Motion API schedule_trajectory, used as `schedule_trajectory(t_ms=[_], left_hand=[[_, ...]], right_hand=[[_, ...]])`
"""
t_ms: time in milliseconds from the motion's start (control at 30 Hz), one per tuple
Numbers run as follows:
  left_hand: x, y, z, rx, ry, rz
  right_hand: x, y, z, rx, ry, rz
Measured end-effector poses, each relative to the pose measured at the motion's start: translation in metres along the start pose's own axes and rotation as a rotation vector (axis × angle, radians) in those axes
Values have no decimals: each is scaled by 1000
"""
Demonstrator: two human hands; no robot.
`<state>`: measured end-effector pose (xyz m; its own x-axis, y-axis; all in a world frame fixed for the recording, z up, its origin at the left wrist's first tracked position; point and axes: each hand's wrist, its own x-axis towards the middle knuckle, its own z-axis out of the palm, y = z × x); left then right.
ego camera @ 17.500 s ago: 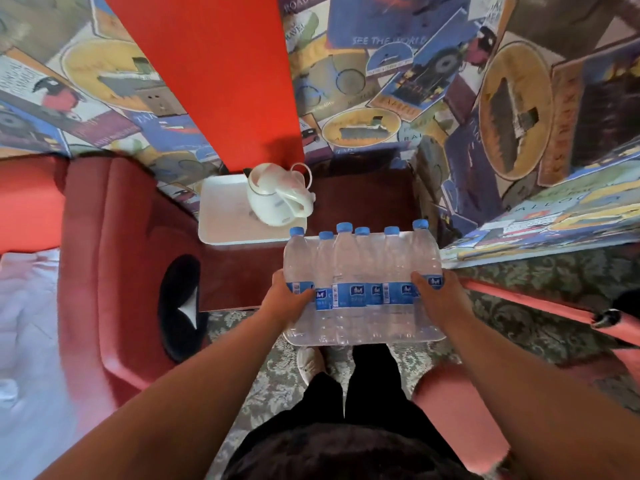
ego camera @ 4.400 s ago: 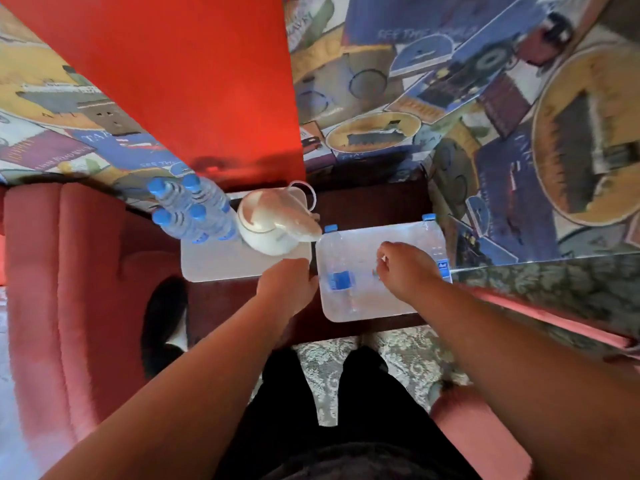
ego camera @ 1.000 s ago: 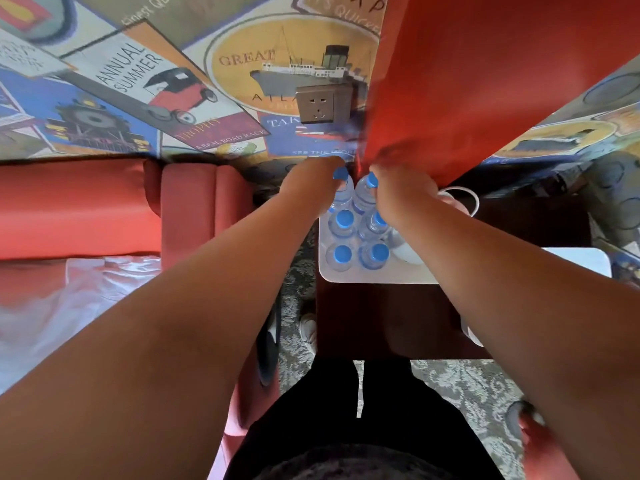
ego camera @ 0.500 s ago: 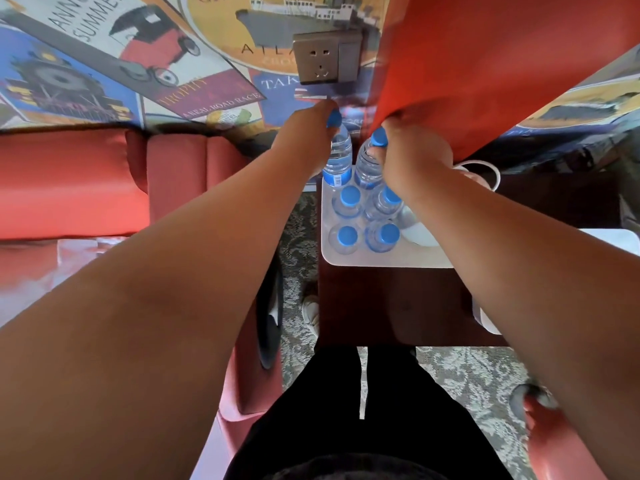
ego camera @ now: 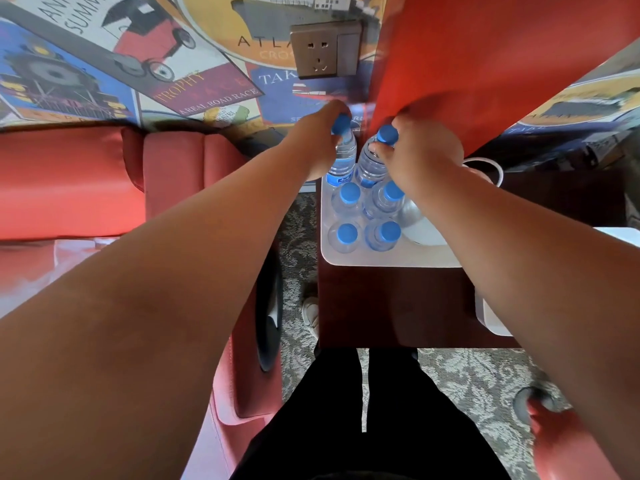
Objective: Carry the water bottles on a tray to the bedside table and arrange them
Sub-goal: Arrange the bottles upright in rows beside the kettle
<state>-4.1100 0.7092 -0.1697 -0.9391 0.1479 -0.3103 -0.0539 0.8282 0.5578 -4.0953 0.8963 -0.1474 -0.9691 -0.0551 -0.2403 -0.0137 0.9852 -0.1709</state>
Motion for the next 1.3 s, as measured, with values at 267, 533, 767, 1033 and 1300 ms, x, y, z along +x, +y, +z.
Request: schedule_trajectory(t_ms=[267, 533, 767, 1033, 1300], left_hand=[[0, 3, 1, 40, 166, -25], [-6, -4, 6, -54, 177, -5], [-9, -8, 7, -105, 163, 3], [0, -1, 5, -94, 141, 18], [-3, -1, 6, -121, 163, -25]], right_hand=[[0, -6, 3, 20, 17, -27], [-7, 1, 8, 187, 20, -194], [-2, 7, 9, 144, 17, -153], [7, -2, 7, 237, 17, -14], [6, -1, 11, 270, 26, -46]])
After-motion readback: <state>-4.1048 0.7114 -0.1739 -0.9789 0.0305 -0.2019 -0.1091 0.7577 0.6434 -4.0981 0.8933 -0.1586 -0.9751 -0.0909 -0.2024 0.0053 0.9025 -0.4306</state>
